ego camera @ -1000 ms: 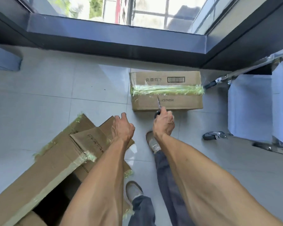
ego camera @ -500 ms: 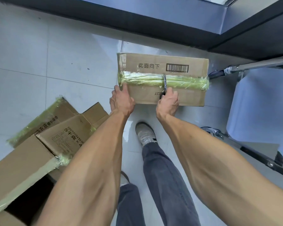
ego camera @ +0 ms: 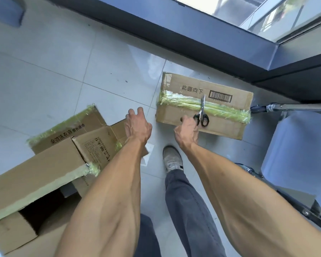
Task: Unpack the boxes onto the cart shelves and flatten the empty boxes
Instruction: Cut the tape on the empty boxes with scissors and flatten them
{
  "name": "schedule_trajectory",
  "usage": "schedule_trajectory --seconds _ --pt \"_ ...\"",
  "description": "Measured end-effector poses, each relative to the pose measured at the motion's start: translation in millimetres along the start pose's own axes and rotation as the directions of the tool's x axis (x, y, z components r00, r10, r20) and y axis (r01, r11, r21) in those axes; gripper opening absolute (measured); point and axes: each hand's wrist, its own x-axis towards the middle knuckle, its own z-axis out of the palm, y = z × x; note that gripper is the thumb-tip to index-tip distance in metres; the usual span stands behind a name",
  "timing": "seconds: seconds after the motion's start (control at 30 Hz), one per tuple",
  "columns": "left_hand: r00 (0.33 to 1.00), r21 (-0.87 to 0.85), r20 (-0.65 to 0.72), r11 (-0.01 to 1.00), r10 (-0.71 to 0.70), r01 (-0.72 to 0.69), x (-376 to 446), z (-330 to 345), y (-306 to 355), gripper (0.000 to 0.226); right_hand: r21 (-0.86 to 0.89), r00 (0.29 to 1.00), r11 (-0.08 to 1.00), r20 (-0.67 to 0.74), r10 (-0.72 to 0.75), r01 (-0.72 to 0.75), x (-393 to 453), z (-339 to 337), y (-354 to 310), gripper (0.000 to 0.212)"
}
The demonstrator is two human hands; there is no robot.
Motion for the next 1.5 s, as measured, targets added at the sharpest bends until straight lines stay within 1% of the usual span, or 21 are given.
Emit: schedule_trajectory --seconds 0.1,0.2,0.23,0.27,0.33,0.4,0.53,0.63,0.7,0.77,0.83,0.9,0.97,1.07,1.17,1.23,1.27,1.33,1.4,1.47,1.5 --pt "0.984 -0.031 -0.12 0.991 -0.135 0.132 -14 -28 -46 0.036 -0.034 0.995 0.995 0.053 -0.089 0.091 -39 10 -26 0.023" --pt "0.939 -0.095 -0.194 0.958 -0.284 0.271 -39 -55 -104 0.022 0.037 0.977 0.986 0.13 -0.166 0.163 -95 26 -60 0.017" --pt "0.919 -0.129 -0.201 0.939 -0.34 0.32 -53 -60 -127 0.018 0.042 0.96 0.974 0.163 -0.227 0.223 -118 33 -73 0.018" --pt "0.898 -0.159 -0.198 0.916 -0.394 0.368 -68 -62 -147 0.016 0.022 0.926 0.945 0.195 -0.323 0.325 -139 42 -85 0.018" --pt "0.855 -0.187 -0.16 0.866 -0.493 0.464 -100 -59 -190 0.016 -0.04 0.824 0.849 0.27 -0.499 0.527 -181 62 -106 0.015" --pt "0.818 -0.177 -0.096 0.819 -0.567 0.546 -131 -52 -231 0.021 -0.062 0.734 0.768 0.351 -0.581 0.637 -218 87 -123 0.017" --pt "0.778 -0.106 0.071 0.77 -0.625 0.629 -182 -24 -313 0.024 -0.151 0.596 0.63 0.544 -0.591 0.762 -275 149 -141 0.024" --pt "0.806 -0.094 0.191 0.807 -0.56 0.583 -209 3 -373 0.027 -0.253 0.543 0.515 0.632 -0.553 0.819 -311 198 -146 0.03" --pt "0.836 -0.106 0.216 0.839 -0.504 0.533 -218 13 -399 0.031 -0.257 0.59 0.563 0.588 -0.554 0.785 -324 218 -148 0.046" --pt "0.864 -0.15 0.191 0.856 -0.466 0.495 -223 19 -421 0.038 -0.271 0.641 0.587 0.441 -0.628 0.763 -335 230 -154 0.058" --pt "0.88 -0.232 0.109 0.849 -0.462 0.474 -220 12 -437 0.043 -0.317 0.657 0.578 0.302 -0.69 0.752 -342 233 -162 0.063" --pt "0.889 -0.271 -0.013 0.857 -0.458 0.437 -214 -2 -449 0.042 -0.377 0.666 0.564 0.245 -0.704 0.735 -345 232 -170 0.071" --pt "0.893 -0.258 -0.136 0.886 -0.428 0.385 -206 -19 -460 0.039 -0.447 0.656 0.53 0.192 -0.73 0.721 -345 229 -182 0.077" --pt "0.865 -0.193 -0.345 0.93 -0.364 0.314 -194 -35 -471 0.048 -0.475 0.61 0.503 0.092 -0.787 0.722 -340 226 -213 0.079" --pt "0.806 -0.241 -0.446 0.92 -0.389 0.31 -179 -45 -481 0.067 -0.438 0.623 0.545 0.045 -0.781 0.715 -330 225 -244 0.081" --pt "0.771 -0.262 -0.491 0.913 -0.405 0.313 -168 -52 -486 0.081 -0.48 0.654 0.543 0.087 -0.752 0.689 -323 227 -257 0.072" --pt "0.76 -0.249 -0.513 0.917 -0.399 0.313 -163 -57 -488 0.085 -0.513 0.664 0.513 0.158 -0.731 0.688 -321 230 -259 0.06" --pt "0.771 -0.229 -0.504 0.921 -0.388 0.314 -150 -65 -491 0.088 -0.551 0.654 0.406 0.384 -0.652 0.729 -323 239 -253 0.036" --pt "0.828 -0.244 -0.391 0.913 -0.401 0.326 -137 -72 -491 0.088 -0.581 0.641 0.297 0.578 -0.505 0.758 -328 247 -235 0.032" --pt "0.877 -0.25 -0.24 0.899 -0.417 0.36 -123 -73 -490 0.087 -0.637 0.645 0.167 0.664 -0.378 0.753 -331 257 -211 0.038" --pt "0.888 -0.237 -0.185 0.896 -0.421 0.376 -118 -72 -489 0.087 -0.663 0.645 0.063 0.694 -0.319 0.746 -331 261 -199 0.041"
